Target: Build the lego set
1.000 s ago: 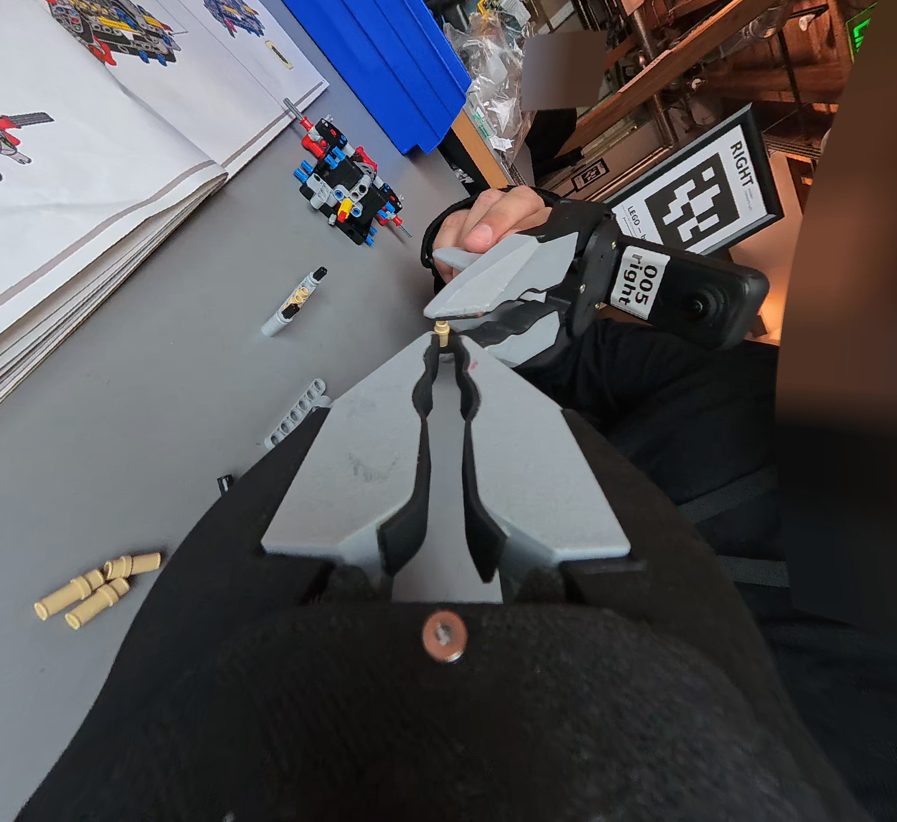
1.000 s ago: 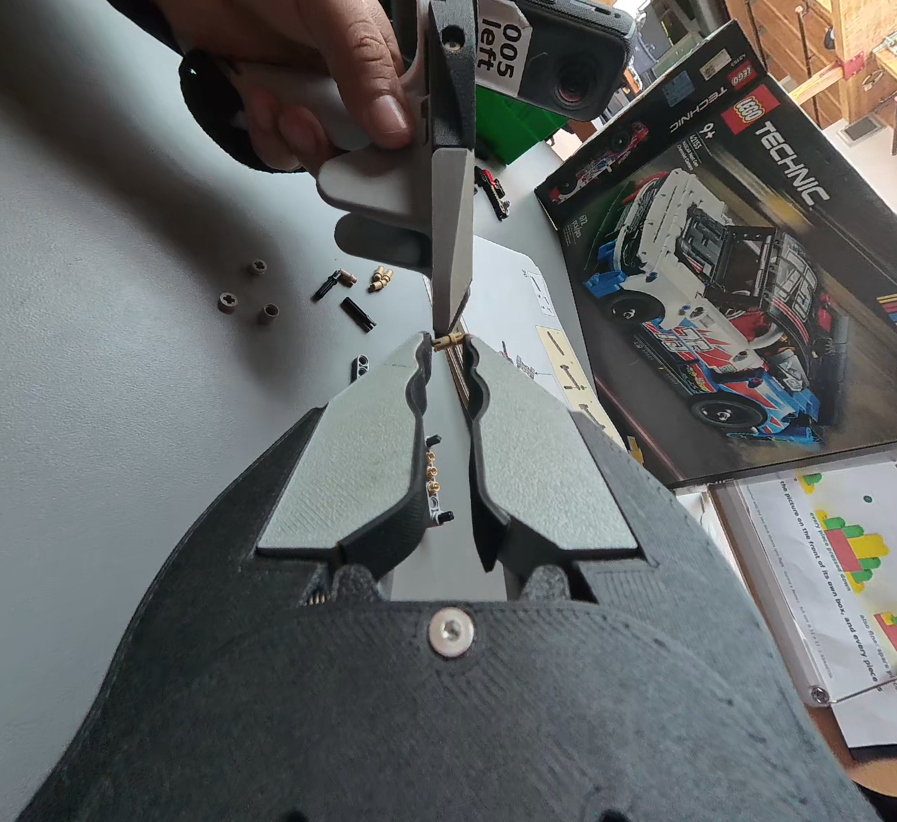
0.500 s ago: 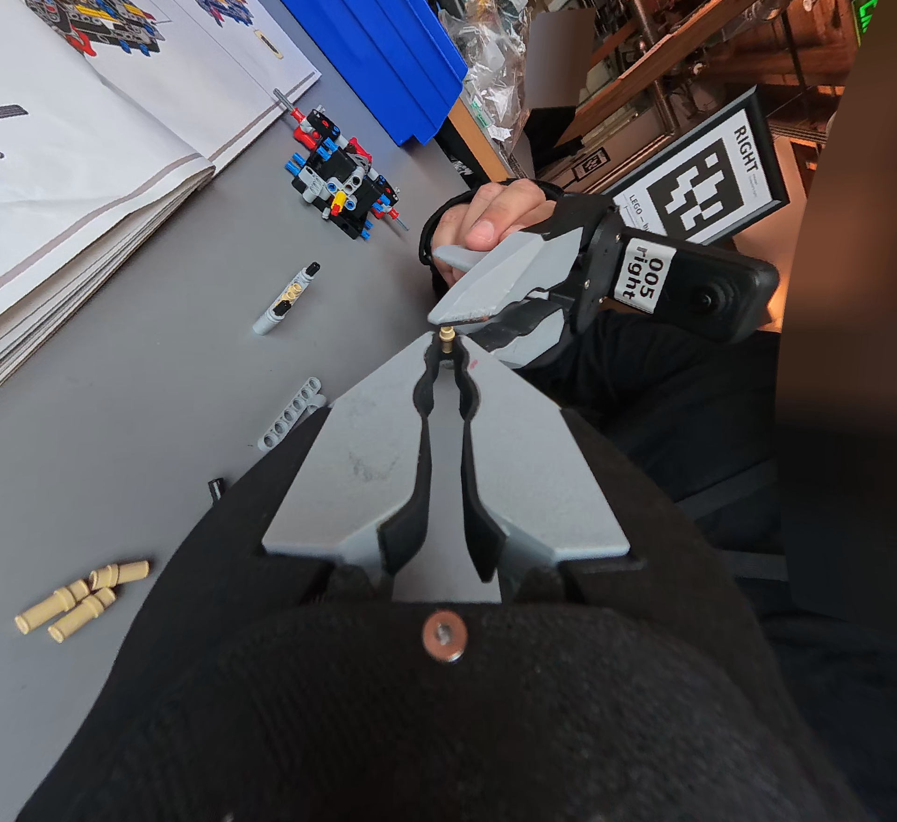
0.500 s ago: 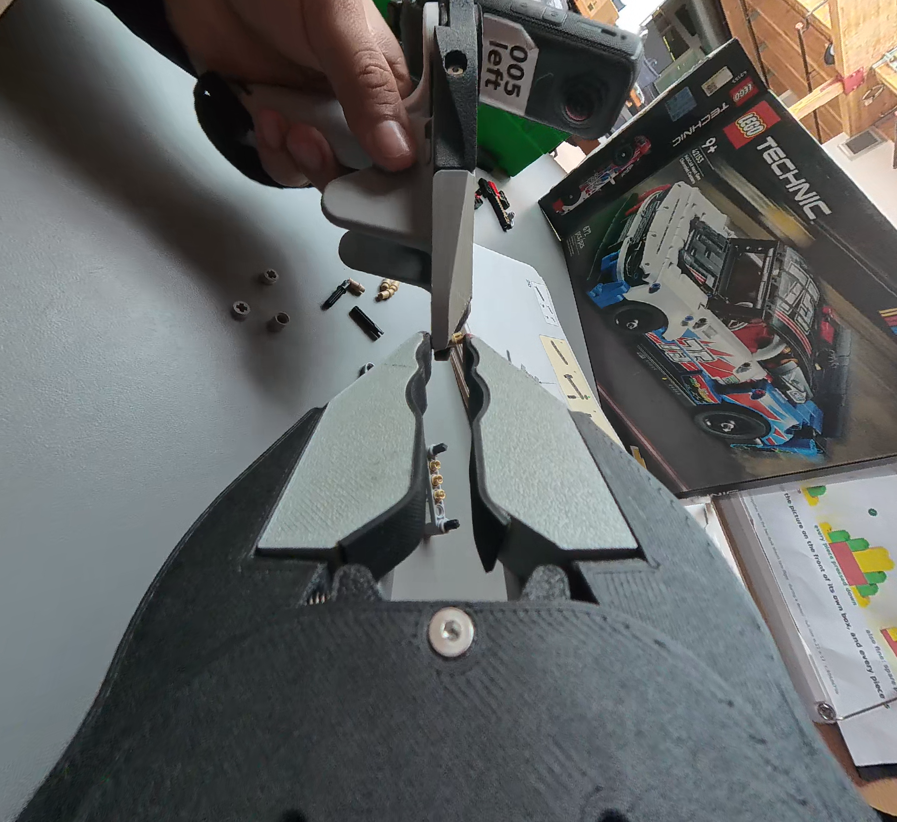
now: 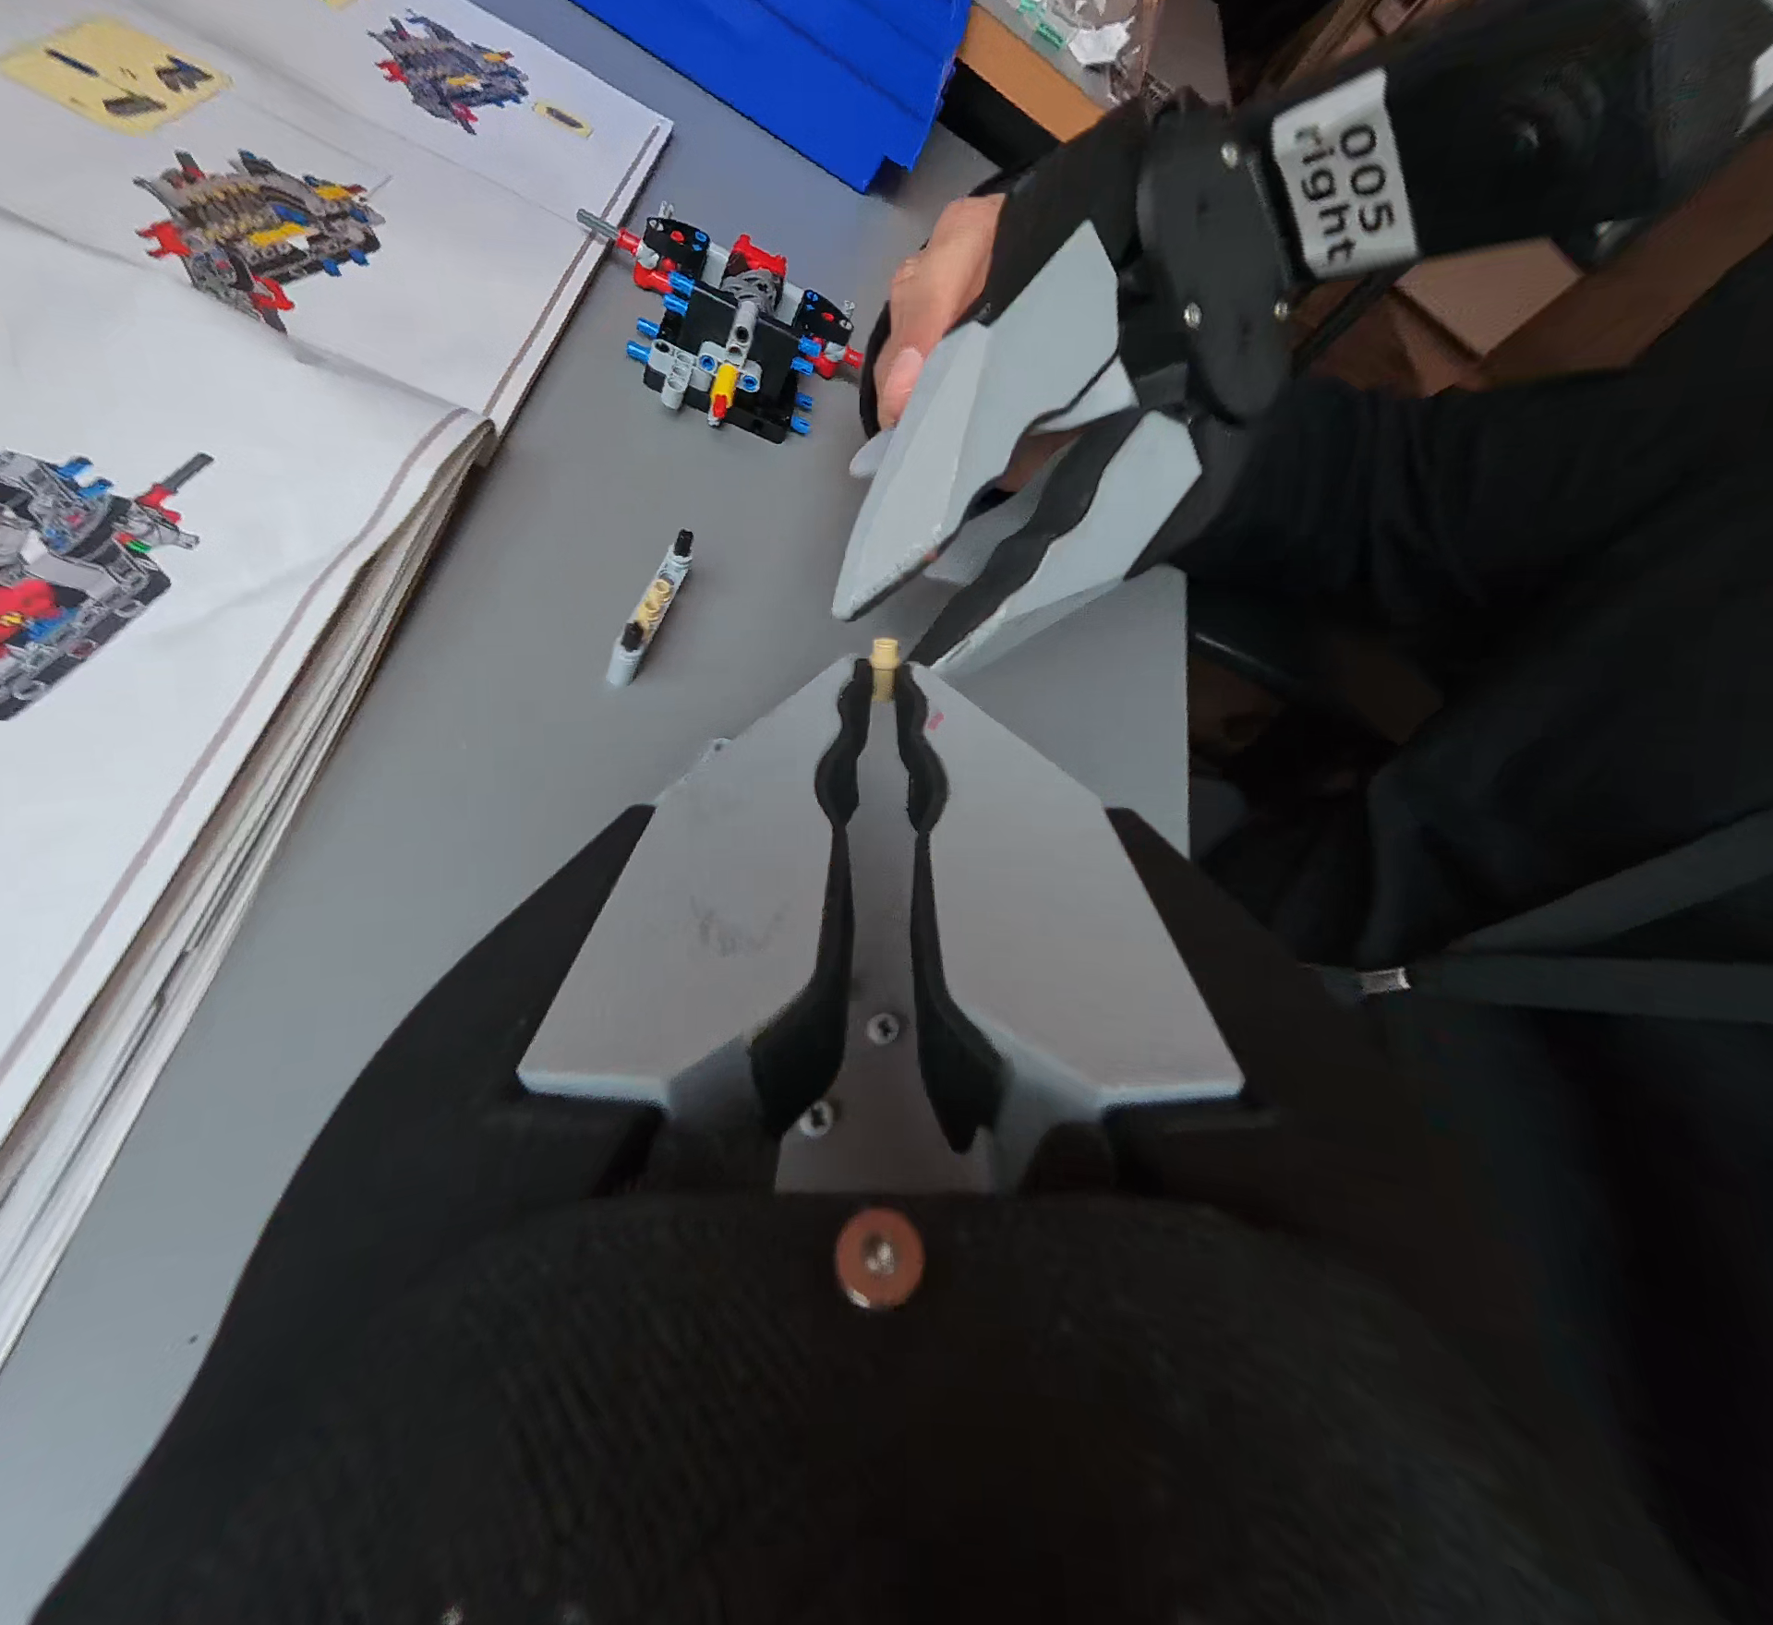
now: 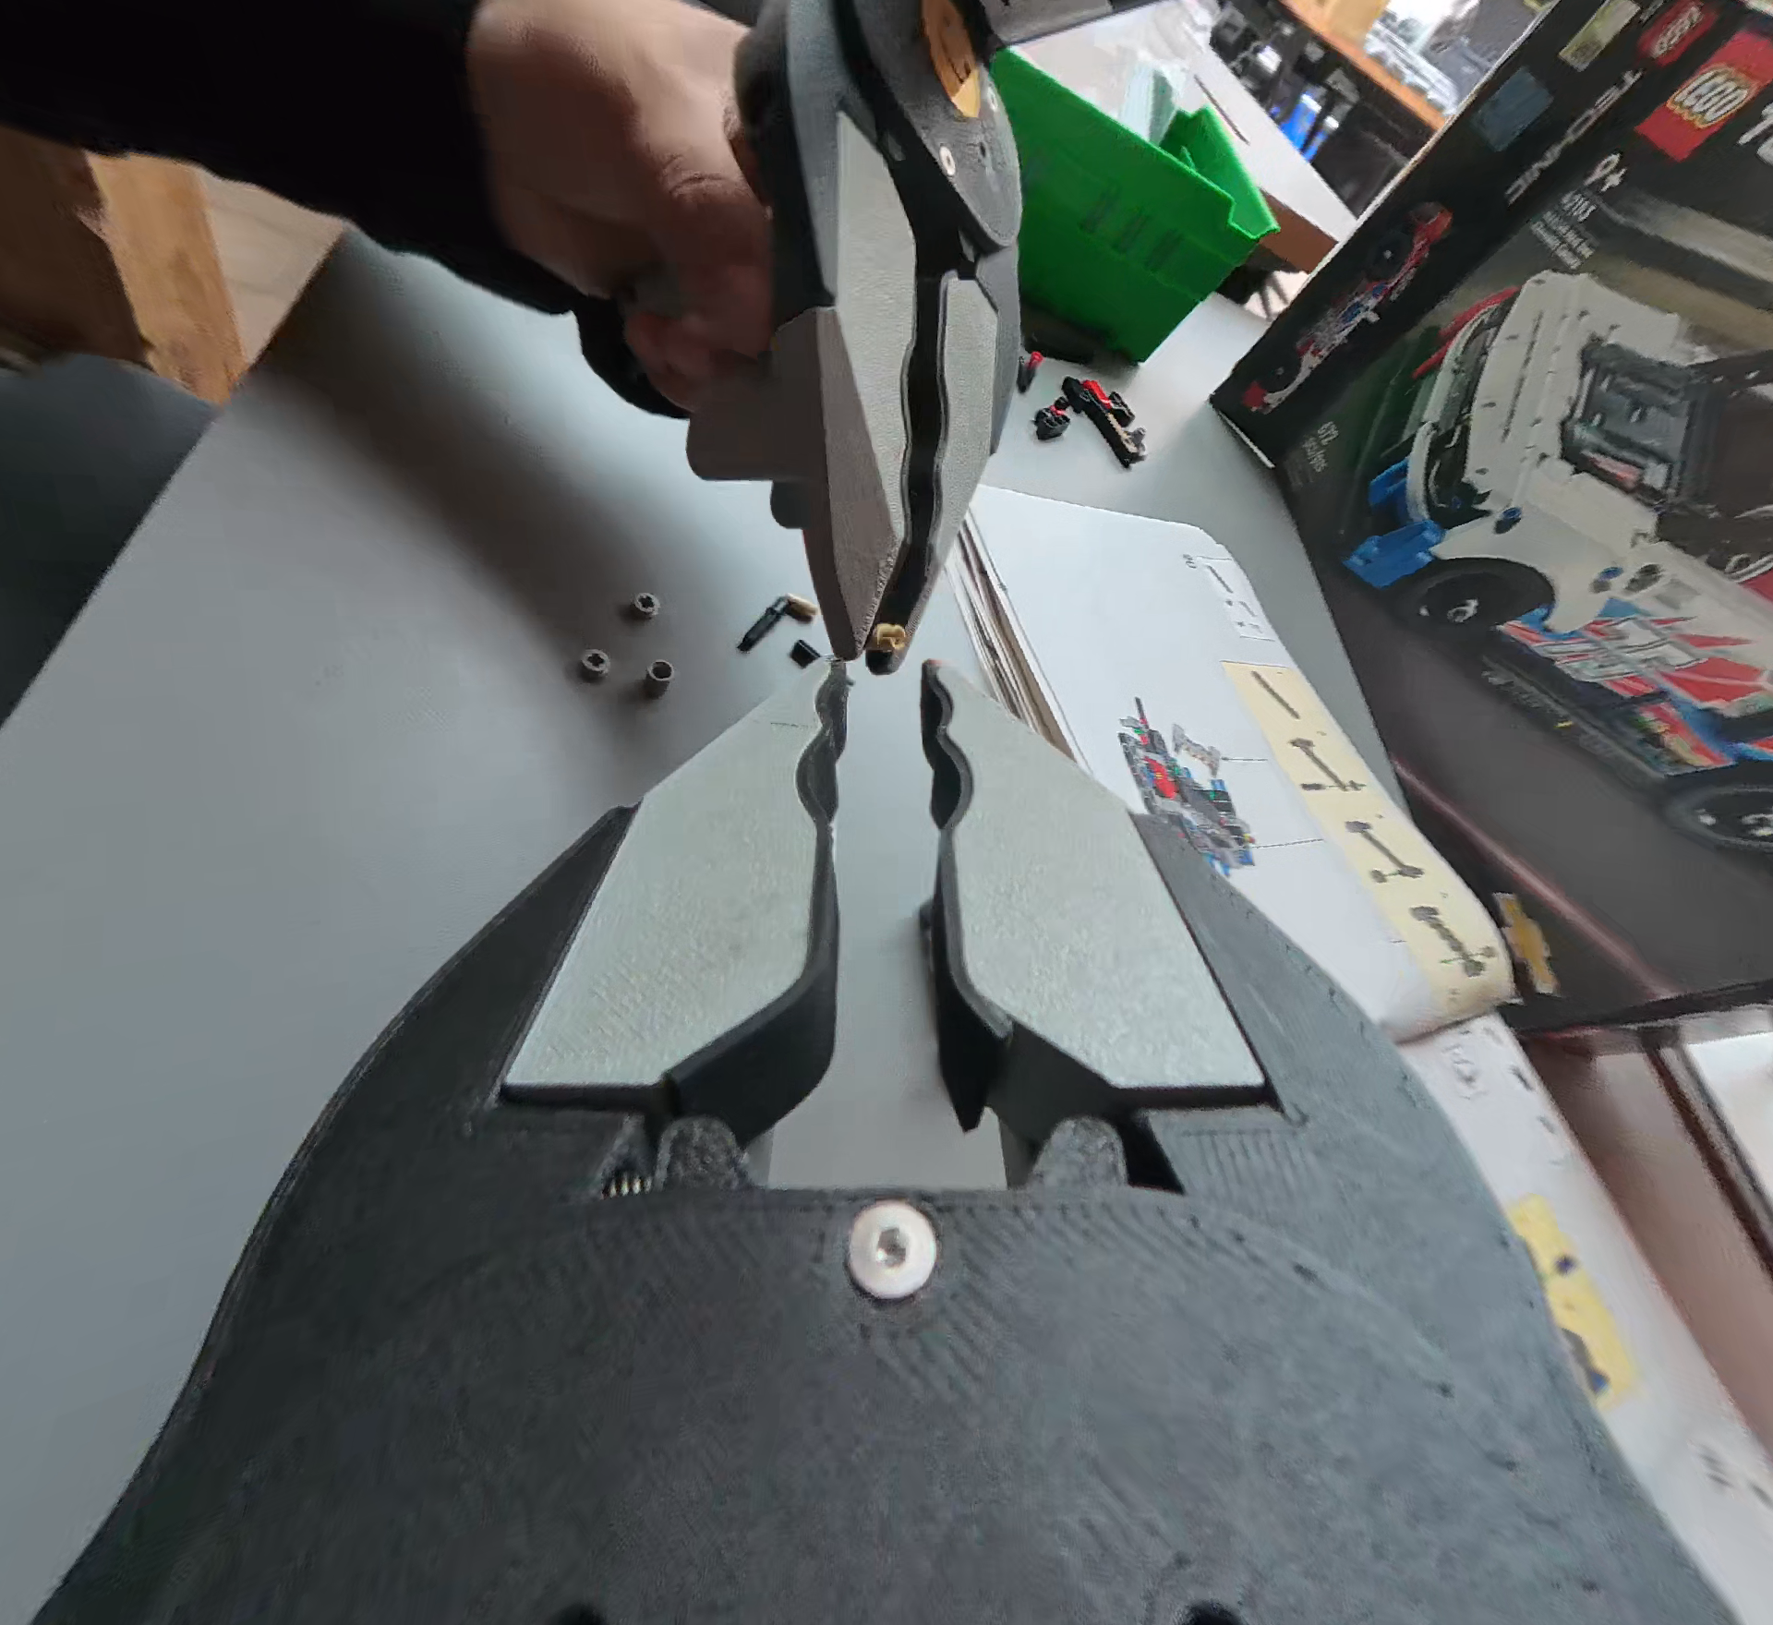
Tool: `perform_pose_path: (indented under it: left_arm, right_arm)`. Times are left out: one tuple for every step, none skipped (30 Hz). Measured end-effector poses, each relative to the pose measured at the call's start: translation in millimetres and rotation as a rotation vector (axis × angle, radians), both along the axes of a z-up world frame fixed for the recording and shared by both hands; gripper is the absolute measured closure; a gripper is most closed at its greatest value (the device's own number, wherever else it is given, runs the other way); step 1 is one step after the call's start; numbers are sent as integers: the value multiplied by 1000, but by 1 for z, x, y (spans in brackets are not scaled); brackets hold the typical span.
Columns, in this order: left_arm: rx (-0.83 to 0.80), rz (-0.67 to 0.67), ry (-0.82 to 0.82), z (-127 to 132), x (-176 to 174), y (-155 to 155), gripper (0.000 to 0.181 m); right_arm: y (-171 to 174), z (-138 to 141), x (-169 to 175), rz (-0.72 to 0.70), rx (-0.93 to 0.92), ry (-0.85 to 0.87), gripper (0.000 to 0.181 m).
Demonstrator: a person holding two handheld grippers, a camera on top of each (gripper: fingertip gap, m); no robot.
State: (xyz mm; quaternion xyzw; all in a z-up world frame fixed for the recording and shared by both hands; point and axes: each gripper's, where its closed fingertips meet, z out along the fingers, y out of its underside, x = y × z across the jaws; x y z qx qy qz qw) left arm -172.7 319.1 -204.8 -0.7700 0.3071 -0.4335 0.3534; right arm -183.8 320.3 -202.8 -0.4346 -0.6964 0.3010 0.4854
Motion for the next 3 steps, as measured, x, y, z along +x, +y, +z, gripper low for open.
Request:
perform_pose_path:
  left_arm:
    - [42, 6, 35, -1, -1, 1, 179]
    - [81, 10, 76, -4, -3, 3, 179]
    - [120, 17, 118, -7, -4, 4, 179]
  right_arm:
    - [1, 2, 1, 12, -55, 6, 171]
    - [2, 4, 2, 18, -106, 18, 171]
    - [3, 7, 3, 25, -155, 28, 170]
